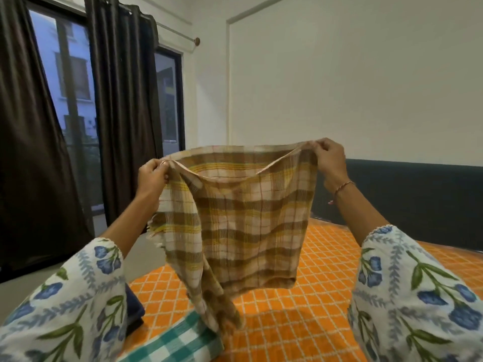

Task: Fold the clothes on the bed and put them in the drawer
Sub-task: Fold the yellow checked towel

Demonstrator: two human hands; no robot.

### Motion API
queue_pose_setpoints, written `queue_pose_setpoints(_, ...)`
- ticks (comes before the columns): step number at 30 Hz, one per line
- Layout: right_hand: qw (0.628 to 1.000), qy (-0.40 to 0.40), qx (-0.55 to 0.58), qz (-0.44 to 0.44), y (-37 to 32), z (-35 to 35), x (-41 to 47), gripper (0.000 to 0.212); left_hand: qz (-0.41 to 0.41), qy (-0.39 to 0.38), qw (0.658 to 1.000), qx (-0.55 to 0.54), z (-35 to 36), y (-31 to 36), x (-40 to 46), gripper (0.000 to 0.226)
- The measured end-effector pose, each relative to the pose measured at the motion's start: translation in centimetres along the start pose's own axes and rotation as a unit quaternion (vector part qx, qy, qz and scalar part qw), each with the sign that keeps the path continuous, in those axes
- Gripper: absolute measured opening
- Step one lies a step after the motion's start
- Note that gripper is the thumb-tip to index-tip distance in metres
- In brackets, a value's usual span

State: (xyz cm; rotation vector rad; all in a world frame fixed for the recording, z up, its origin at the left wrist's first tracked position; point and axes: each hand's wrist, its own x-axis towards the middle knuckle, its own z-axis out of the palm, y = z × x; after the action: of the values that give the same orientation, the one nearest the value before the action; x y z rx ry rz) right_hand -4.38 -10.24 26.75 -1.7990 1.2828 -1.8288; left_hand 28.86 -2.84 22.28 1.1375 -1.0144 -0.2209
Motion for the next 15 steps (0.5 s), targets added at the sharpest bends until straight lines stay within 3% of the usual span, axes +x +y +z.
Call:
queue_pose_setpoints(2,0.997,-0.060,-0.005,0.039,-1.1,0.2,-0.3,0.029,0.002,-0.007,1.000,-0.007,0.3,0.6,-0.1,0.024)
queue_pose_setpoints(5,0.973,-0.165,0.110,0.116,-3.5,-0.1,-1.4,0.028,-0.012,-0.023,0.999,-0.020,0.4,1.4,-0.4,0.026)
queue_pose_setpoints(10,0.870,-0.348,0.279,0.208,-5.9,-0.8,-3.1,0.030,-0.088,-0.158,0.978,-0.102,0.2,3.6,-0.1,0.028)
queue_pose_setpoints(13,0.824,-0.326,0.363,0.288,-3.9,-0.9,-3.3,0.035,-0.158,-0.224,0.954,-0.125,0.9,3.8,0.4,0.027)
queue_pose_setpoints(15,0.823,-0.259,0.373,0.341,-0.6,-0.9,-3.9,0.028,-0.215,-0.245,0.943,-0.069,2.1,2.9,0.5,0.020)
